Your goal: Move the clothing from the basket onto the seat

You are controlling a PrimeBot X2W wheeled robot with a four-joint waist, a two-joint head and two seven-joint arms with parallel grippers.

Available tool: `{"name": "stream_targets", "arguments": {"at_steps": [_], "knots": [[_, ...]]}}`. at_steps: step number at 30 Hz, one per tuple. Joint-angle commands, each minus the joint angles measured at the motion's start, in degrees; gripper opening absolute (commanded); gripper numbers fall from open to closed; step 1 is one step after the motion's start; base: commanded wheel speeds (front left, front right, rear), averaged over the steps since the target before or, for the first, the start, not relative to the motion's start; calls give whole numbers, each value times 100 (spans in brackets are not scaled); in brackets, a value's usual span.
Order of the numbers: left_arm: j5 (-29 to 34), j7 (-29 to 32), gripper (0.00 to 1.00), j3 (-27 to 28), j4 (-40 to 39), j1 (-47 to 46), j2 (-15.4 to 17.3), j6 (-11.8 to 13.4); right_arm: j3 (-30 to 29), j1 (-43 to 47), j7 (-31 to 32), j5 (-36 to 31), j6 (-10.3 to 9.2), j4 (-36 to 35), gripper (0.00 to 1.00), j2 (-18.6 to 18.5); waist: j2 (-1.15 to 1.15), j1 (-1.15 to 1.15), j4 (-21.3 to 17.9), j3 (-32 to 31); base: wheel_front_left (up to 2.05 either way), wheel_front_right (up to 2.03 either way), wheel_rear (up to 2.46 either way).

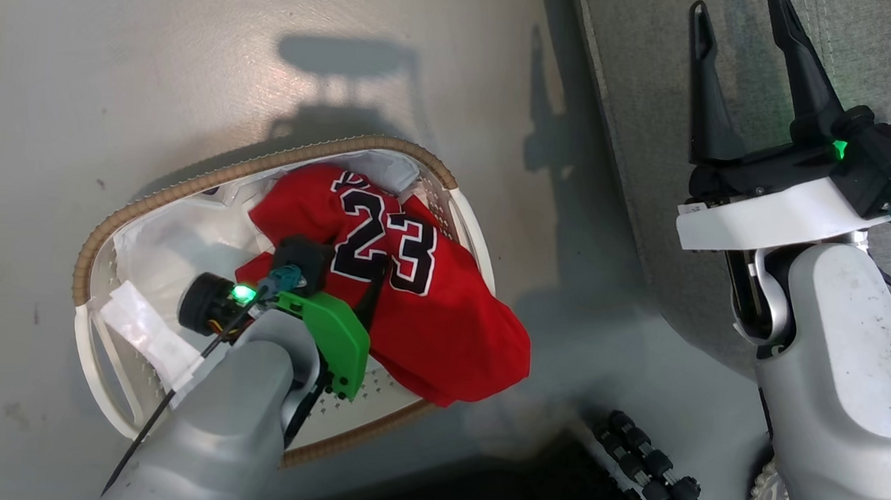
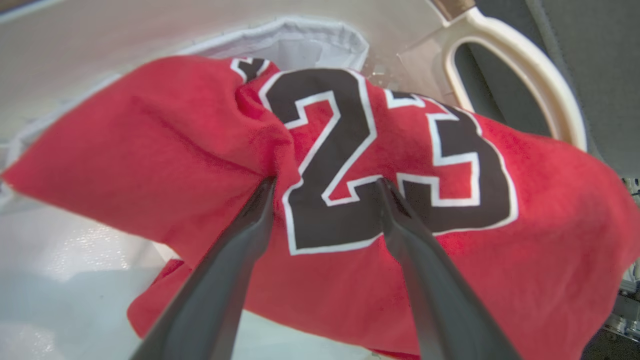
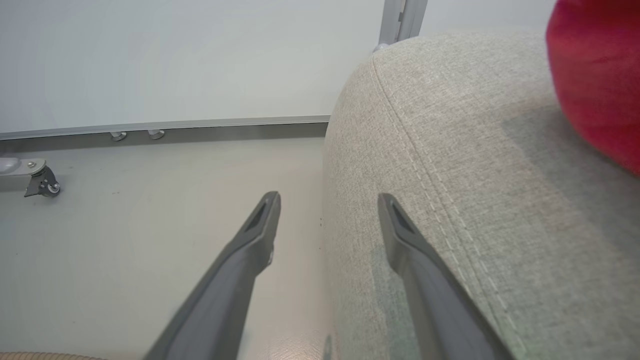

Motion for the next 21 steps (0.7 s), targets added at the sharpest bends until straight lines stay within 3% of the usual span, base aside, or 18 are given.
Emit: {"name": "stream_targets", "arguments": {"at_steps": [1, 11, 12, 13, 14, 21], "knots": [[-180, 42, 100, -169, -40, -130, 40, -14, -5, -30, -10, 2, -8, 1, 100, -2, 14, -1, 5, 9, 0, 0, 0], [-957, 63, 100, -1414, 218, -513, 42, -15, -97, 98, -10, -18, -8, -39, 100, -12, 14, -1, 64, 86, 0, 0, 0], [-1014, 86, 95, -1528, 269, -543, 41, -15, -106, 107, -10, -22, -8, -46, 100, -14, 14, -1, 71, 93, 0, 0, 0], [-1052, 110, 38, -1620, 296, -559, 42, -15, -111, 112, -10, -26, -8, -49, 100, -13, 14, -1, 74, 96, 0, 0, 0], [-1104, 122, 0, -1725, 321, -581, 42, -15, -122, 110, -10, -27, -8, -44, 100, -8, 14, -1, 79, 96, 0, 0, 0], [-1546, 48, 0, -2041, 377, -695, 126, -15, -91, -59, -10, 25, -8, -5, 100, 48, 14, -1, 64, 1, 0, 0, 0]]}}
